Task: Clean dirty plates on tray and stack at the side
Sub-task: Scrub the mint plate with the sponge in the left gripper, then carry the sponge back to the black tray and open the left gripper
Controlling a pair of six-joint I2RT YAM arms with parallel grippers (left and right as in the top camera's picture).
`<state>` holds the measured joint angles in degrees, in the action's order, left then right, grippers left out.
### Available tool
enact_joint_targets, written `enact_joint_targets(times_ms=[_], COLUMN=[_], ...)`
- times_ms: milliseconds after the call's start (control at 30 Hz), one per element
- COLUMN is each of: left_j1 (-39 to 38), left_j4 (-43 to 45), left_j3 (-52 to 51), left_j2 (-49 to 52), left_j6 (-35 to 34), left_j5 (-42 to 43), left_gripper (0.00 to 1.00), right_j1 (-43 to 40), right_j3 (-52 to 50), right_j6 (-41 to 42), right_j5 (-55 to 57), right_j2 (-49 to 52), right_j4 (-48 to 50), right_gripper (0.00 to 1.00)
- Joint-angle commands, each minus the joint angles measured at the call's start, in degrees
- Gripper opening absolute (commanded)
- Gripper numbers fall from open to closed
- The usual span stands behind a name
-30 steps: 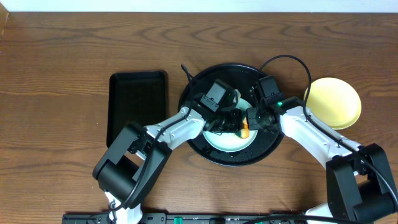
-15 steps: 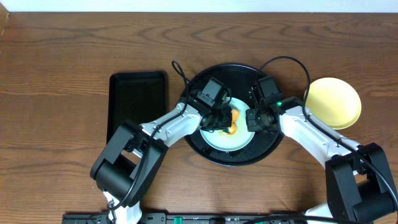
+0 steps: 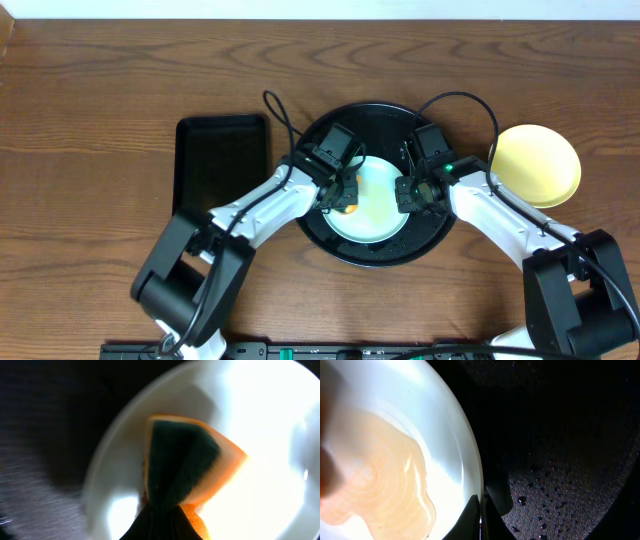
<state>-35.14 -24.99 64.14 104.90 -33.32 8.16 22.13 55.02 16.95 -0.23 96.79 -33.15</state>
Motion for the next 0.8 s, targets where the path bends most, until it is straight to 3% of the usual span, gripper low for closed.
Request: enact_joint_targets(times_ms=[0, 100, 433, 500, 633, 767], left_j1=[0.72, 0.83, 12.37, 15.61, 22.12, 26.99], left_j4=[-0.48, -3.13, -7.54, -7.72, -9.22, -11.78], left_j3=[-0.90, -0.90, -0.90, -0.90, -1.11, -1.97], left_j2=[-4.44, -7.93, -18.69, -18.82, -18.51, -17.66], left_j6=[6.64, 15.37, 14.14, 10.25, -4.31, -22.97], left_j5=[-2.97, -2.97, -6.54, -6.51, -6.80, -7.37], left_gripper=[0.08, 0.08, 0.08, 0.08, 0.08, 0.11], right_j1=[0.39, 0.39, 0.39, 0.39, 0.39, 0.39], right_j3=[-0.79, -0.79, -0.79, -0.79, -0.79, -0.79], right_j6=[0.35, 0.35, 0.35, 0.35, 0.35, 0.35], right_j5=[0.87, 0.85, 0.83, 0.83, 0.85, 0.83], right_j2=[-0.09, -0.09, -0.09, -0.09, -0.09, -0.09], right_j4=[-0.33, -0.48, -0.57, -0.59, -0.74, -0.76], right_gripper=[0.01, 0.01, 0.01, 0.01, 0.01, 0.01])
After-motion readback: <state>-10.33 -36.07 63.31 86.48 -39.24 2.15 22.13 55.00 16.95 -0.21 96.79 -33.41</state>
